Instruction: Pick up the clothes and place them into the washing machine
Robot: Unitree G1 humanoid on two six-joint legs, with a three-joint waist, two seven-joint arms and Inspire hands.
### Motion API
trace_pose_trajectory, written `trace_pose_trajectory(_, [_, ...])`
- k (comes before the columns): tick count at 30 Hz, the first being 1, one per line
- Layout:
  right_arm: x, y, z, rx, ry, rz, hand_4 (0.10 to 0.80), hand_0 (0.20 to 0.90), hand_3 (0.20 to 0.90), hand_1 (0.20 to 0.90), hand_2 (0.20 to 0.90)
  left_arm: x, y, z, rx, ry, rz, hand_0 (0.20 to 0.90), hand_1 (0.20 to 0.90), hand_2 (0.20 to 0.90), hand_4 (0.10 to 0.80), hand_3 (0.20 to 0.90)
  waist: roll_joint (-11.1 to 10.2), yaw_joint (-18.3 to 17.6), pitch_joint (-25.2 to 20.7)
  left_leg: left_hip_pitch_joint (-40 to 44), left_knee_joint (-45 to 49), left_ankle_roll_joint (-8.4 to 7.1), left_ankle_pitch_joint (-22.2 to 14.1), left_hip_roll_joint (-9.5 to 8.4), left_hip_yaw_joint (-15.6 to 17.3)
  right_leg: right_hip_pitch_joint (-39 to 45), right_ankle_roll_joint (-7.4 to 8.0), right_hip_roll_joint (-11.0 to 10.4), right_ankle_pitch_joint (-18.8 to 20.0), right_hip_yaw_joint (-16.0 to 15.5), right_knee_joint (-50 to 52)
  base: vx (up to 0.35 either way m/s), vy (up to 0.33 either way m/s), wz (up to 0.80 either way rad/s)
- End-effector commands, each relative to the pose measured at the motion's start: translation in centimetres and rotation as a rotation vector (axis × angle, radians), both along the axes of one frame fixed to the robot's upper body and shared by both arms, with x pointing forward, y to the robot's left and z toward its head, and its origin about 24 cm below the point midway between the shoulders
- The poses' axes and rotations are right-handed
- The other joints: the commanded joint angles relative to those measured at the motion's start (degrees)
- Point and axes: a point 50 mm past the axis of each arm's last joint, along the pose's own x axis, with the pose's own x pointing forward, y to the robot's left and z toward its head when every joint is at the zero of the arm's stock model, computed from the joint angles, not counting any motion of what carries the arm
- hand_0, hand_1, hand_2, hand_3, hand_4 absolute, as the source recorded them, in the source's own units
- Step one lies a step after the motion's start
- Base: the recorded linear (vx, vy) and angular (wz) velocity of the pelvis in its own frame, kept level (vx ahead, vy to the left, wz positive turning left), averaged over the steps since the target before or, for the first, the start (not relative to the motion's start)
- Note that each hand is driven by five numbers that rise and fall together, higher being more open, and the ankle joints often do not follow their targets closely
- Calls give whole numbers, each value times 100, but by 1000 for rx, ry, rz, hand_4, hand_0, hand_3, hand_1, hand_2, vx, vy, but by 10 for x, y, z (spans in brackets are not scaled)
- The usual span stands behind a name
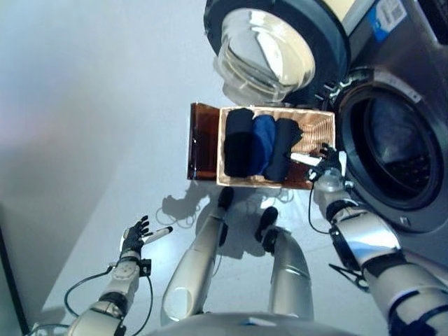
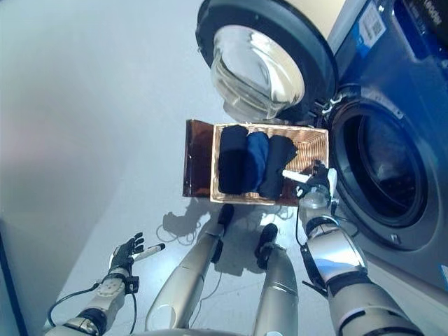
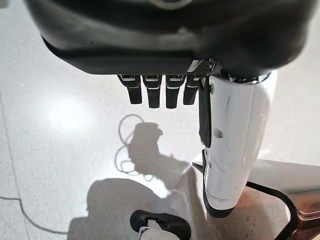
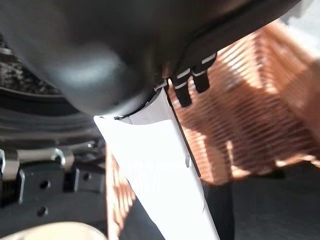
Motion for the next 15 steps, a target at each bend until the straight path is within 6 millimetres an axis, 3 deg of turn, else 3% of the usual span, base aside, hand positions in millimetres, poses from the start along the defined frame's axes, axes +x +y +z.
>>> trace_pose_trajectory(1, [4,-38,44,-54,-166,-142,800,900,900,900,900,3,16,10,45,-71,66,900,900,900,800,900,119,119,-107,-137,647,-51,-702,-115,392,311,257,-48,61,90,-175,31,21,1])
trace_pose_trajectory(5, [8,-37,54,-53,-203,-140,800,900,900,900,900,11,11,16,34,-123,49,900,900,900,800,900,136,165,-81,-161,582,-40,-686,-165,369,303,264,-61,33,63,-200,37,-3,9])
trace_pose_trajectory(15, [11,-27,51,-7,-203,-143,800,900,900,900,900,18,10,21,58,-143,16,900,900,900,800,900,174,360,-121,-83,304,-40,-584,-324,195,456,273,-112,-6,-115,-343,26,-13,10])
